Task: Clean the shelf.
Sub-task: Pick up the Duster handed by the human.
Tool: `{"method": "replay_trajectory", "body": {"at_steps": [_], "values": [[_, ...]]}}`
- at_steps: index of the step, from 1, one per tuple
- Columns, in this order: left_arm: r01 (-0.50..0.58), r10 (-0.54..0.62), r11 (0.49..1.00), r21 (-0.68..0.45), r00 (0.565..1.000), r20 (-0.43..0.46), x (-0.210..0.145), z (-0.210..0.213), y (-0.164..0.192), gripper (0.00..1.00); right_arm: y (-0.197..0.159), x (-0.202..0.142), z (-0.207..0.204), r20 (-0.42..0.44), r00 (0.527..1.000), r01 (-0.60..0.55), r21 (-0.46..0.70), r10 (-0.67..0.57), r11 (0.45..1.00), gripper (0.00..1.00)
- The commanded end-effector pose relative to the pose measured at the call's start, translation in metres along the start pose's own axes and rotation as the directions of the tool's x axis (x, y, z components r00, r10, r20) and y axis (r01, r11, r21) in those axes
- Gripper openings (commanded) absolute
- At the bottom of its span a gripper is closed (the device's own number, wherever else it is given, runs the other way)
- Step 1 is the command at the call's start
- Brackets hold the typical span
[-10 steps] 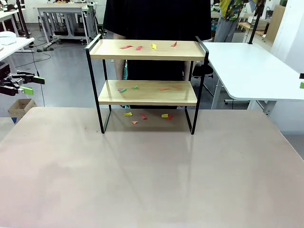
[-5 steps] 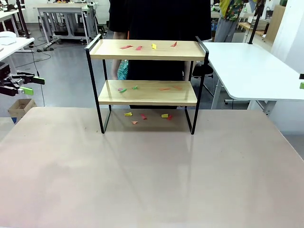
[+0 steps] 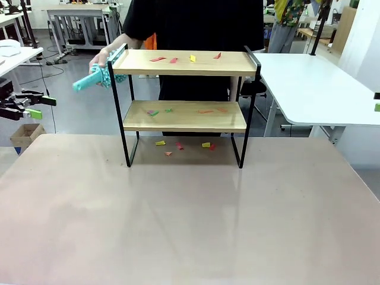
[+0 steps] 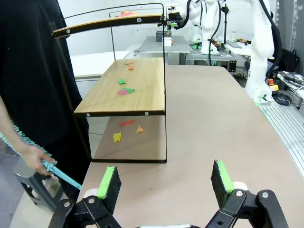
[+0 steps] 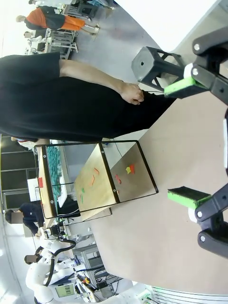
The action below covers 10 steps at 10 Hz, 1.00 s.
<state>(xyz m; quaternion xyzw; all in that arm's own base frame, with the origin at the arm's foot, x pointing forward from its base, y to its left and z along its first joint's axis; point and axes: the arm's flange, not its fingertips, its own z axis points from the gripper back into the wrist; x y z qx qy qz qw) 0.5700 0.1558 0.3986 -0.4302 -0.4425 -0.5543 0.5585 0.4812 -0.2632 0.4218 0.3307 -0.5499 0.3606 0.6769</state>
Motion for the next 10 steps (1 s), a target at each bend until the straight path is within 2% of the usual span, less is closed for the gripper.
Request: {"method": "replay_trajectory", "body": {"at_steps": [1,10], "values": [[0.000,0.000,1.000,-0.002,1.000,-0.008,-0.0001,0.0004,-0.0005,1.00,0.0003,0.0020,-0.0001,0.003,1.000,-0.004,-0.001,0.004,1.000,1.00],[0.000,0.000,1.000,-0.002,1.000,-0.008,-0.0001,0.0004,-0.0005,1.00,0.0003,0.0020,-0.0001,0.003,1.000,-0.004,-0.001,0.004,1.000,1.00]]}}
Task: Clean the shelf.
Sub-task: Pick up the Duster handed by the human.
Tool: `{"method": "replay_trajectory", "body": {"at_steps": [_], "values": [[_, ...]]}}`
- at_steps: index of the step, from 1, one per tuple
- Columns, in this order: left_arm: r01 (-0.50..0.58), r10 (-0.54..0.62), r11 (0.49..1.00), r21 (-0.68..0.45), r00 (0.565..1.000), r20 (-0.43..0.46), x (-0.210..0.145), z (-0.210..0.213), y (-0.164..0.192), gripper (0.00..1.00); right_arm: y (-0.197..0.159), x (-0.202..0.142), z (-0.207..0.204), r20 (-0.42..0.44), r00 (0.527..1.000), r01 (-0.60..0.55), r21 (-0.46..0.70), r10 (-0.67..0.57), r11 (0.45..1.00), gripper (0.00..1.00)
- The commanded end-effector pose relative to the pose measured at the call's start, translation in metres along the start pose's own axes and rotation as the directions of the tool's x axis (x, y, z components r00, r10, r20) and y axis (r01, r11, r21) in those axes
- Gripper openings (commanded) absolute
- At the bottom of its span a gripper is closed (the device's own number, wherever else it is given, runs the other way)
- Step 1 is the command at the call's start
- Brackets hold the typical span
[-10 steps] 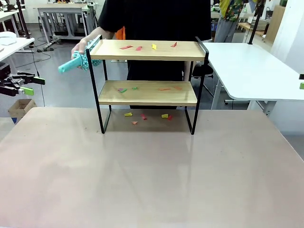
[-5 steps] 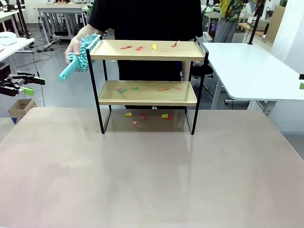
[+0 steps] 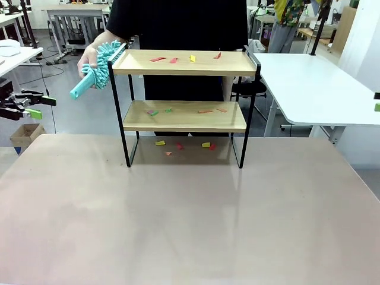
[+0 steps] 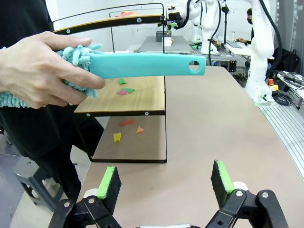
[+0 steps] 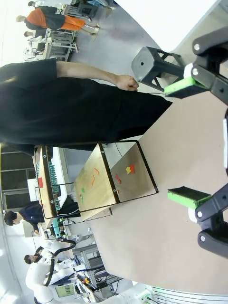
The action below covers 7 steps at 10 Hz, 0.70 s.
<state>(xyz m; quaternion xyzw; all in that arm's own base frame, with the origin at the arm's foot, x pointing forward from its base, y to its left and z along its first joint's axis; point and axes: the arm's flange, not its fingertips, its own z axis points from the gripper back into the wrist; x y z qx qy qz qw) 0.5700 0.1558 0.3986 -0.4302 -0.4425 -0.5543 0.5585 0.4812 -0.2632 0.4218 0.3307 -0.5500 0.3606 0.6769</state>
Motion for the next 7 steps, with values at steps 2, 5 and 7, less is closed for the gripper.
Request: {"method": "replay_trajectory", "body": {"at_steps": [2,5,7], "values": [[0.000,0.000,1.000,0.000,1.000,0.000,0.000,0.000,0.000,1.00,0.000,0.002,0.000,0.003,1.000,-0.004,-0.001,0.004,1.000,1.00],[-0.064,0.071,0.996,0.064,0.991,-0.112,0.092,0.020,-0.021,1.00,0.000,0.002,0.000,0.003,1.000,-0.004,-0.001,0.004,1.000,1.00],[-0.212,0.249,0.960,0.183,0.945,-0.211,0.158,0.016,-0.043,1.00,0.000,0.002,0.000,0.003,1.000,-0.004,-0.001,0.004,1.000,1.00]]}}
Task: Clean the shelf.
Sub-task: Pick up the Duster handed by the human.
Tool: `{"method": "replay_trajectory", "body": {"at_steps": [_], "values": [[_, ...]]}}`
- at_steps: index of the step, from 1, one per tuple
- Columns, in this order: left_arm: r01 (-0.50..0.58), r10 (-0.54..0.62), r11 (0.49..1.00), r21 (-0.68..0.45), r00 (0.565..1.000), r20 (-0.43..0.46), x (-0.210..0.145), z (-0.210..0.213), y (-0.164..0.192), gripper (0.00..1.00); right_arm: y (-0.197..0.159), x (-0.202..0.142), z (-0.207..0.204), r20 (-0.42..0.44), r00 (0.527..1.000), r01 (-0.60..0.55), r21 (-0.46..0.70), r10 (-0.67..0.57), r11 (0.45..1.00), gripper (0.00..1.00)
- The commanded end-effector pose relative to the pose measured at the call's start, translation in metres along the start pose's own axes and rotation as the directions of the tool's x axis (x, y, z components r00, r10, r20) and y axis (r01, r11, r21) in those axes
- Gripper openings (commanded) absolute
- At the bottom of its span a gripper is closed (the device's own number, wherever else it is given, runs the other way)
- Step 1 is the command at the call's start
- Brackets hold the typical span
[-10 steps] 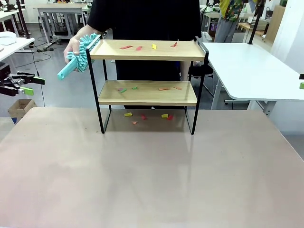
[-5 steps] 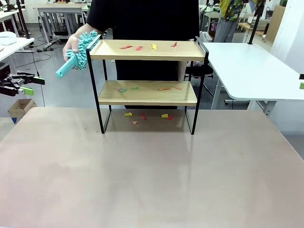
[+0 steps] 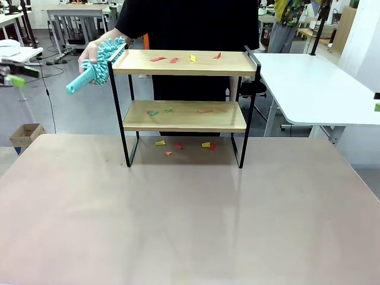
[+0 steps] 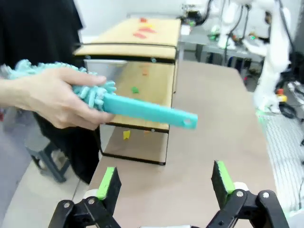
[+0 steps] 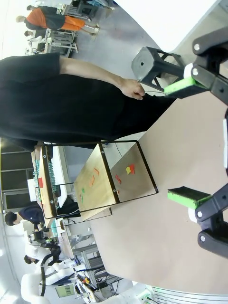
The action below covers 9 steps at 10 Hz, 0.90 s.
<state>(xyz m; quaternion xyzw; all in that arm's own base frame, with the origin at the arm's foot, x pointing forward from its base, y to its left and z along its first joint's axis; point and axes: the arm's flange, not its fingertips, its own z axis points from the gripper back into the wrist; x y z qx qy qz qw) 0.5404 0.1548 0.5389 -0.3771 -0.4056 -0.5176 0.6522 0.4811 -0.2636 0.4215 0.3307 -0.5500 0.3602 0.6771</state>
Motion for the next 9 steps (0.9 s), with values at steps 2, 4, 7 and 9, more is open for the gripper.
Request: {"method": "replay_trajectory", "body": {"at_steps": [2,4,7,9], "values": [[-0.182,0.230,0.959,0.219,0.949,-0.215,0.072,-0.004,-0.048,1.00,0.000,0.002,-0.001,0.003,1.000,-0.004,0.000,0.004,1.000,1.00],[-0.253,0.397,0.873,0.417,0.865,-0.307,0.111,-0.013,-0.085,1.00,0.000,0.002,-0.001,0.003,1.000,-0.004,0.000,0.004,1.000,1.00],[-0.283,0.555,0.739,0.611,0.770,-0.315,0.131,-0.050,-0.116,1.00,0.000,0.002,-0.001,0.003,1.000,-0.004,0.000,0.004,1.000,1.00],[-0.233,0.486,0.781,0.579,0.810,-0.328,0.139,-0.031,-0.106,1.00,0.000,0.002,-0.001,0.003,1.000,-0.004,0.000,0.004,1.000,1.00]]}}
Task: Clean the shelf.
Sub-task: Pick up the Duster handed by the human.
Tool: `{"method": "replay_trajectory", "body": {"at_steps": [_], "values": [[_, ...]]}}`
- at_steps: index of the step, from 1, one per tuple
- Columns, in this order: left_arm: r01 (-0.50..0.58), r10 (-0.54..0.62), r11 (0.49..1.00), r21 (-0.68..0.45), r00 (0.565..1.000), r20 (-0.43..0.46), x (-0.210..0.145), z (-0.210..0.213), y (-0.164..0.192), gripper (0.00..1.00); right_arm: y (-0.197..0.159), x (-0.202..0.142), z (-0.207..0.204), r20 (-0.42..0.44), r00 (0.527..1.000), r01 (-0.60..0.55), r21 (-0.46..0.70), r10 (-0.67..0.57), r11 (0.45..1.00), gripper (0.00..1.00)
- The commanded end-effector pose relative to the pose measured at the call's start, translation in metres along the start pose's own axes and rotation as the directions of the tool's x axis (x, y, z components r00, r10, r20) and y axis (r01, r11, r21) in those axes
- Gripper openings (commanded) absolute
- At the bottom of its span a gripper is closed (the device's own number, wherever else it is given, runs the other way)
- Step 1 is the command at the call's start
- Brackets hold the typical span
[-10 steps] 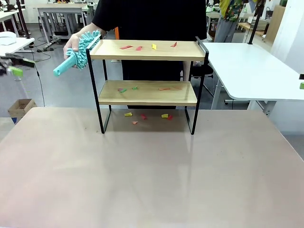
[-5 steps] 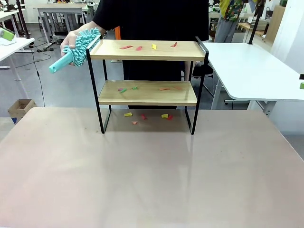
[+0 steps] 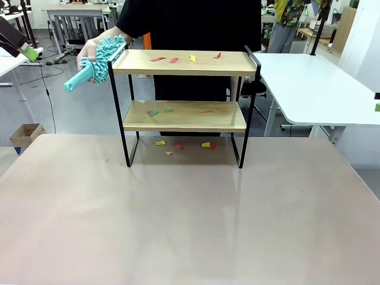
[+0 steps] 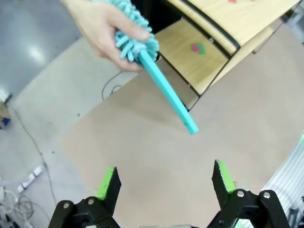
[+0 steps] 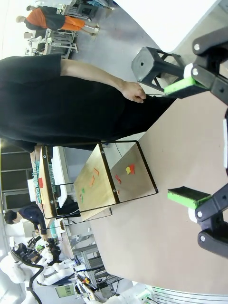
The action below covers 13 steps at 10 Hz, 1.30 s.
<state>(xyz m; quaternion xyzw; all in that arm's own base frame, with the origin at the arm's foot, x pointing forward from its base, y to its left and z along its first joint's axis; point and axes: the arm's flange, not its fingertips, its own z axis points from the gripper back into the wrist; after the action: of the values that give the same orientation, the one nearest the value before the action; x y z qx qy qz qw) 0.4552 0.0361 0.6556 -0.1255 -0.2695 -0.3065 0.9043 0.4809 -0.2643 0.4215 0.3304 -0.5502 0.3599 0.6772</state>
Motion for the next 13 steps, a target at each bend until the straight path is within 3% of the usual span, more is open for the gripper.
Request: {"method": "replay_trajectory", "body": {"at_steps": [1,3,5,8,13], "values": [[0.043,-0.043,0.999,-0.011,0.999,0.020,-0.003,0.012,0.017,1.00,0.001,0.002,-0.001,0.002,1.000,-0.004,0.001,0.004,1.000,1.00],[0.007,-0.007,1.000,-0.005,1.000,0.010,-0.001,0.003,0.005,1.00,0.001,0.002,-0.001,0.002,1.000,-0.004,0.001,0.004,1.000,1.00],[0.017,-0.022,0.988,0.152,0.999,0.032,0.012,-0.004,-0.038,1.00,0.001,0.002,-0.001,0.002,1.000,-0.004,0.001,0.004,1.000,1.00],[-0.034,0.015,0.965,0.260,0.997,0.073,0.023,-0.024,-0.074,1.00,0.001,0.002,-0.001,0.002,1.000,-0.004,0.001,0.004,1.000,1.00],[0.040,-0.065,0.939,0.342,0.996,0.060,0.039,-0.089,-0.109,1.00,0.001,0.002,-0.001,0.002,1.000,-0.004,0.001,0.004,1.000,1.00]]}}
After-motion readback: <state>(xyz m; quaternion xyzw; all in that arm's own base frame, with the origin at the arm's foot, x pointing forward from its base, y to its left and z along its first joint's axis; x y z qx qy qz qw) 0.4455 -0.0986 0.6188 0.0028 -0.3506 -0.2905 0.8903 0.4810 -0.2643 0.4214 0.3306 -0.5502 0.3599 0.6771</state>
